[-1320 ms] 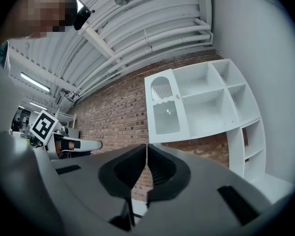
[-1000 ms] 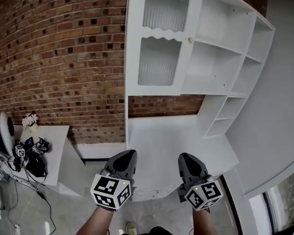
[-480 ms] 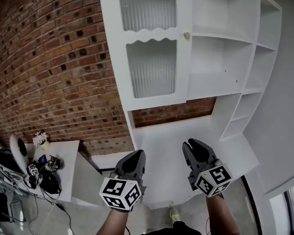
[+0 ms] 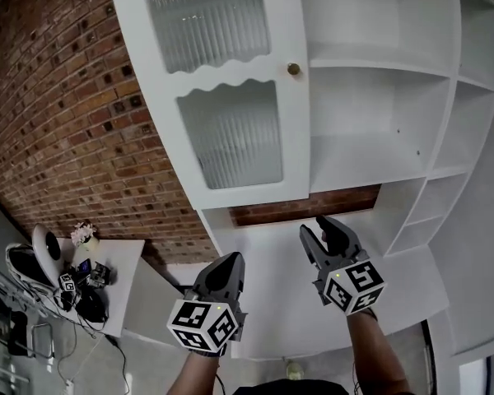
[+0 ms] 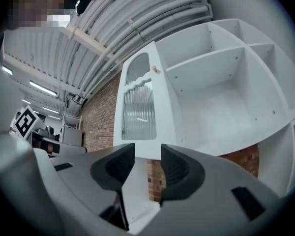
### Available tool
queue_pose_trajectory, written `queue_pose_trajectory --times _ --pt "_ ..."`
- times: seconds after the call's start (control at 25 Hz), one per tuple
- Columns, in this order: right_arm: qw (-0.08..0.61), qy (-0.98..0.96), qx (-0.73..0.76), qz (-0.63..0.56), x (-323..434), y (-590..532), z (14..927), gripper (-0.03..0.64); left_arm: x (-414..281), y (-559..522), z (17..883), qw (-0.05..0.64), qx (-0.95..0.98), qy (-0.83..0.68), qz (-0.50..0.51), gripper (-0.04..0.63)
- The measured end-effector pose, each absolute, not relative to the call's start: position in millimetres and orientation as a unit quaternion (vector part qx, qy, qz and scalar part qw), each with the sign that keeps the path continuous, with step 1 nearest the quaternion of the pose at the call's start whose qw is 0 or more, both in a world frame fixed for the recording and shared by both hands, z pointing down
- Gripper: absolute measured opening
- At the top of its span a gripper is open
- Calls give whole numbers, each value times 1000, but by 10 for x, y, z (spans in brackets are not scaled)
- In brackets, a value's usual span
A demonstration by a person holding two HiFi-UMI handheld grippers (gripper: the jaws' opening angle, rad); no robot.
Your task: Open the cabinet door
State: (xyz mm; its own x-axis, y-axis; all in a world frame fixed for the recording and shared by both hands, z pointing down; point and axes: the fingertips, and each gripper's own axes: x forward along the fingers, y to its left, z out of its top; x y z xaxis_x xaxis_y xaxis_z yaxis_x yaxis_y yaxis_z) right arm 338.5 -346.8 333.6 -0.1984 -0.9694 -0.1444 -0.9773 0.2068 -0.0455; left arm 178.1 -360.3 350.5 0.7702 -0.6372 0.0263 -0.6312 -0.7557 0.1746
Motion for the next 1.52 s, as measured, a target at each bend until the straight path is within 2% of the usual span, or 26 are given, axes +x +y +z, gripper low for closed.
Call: queue_pose_trajectory --times 0.56,1.2,1.44,1.52 --pt "50 781 -621 51 3740 -4342 3248 271 1950 -3828 3539 77 917 -392 -2 3" --pt "7 744 -662 83 3517 -4539 3263 331 1796 -3932 3695 87 904 -418 11 3" --pt "50 752 -654 68 3539 -4375 3145 321 1674 -3912 3683 93 900 -425 17 3" --pt "59 750 -656 62 3605 -4317 3139 229 1628 -3891 3704 95 898 -429 18 3"
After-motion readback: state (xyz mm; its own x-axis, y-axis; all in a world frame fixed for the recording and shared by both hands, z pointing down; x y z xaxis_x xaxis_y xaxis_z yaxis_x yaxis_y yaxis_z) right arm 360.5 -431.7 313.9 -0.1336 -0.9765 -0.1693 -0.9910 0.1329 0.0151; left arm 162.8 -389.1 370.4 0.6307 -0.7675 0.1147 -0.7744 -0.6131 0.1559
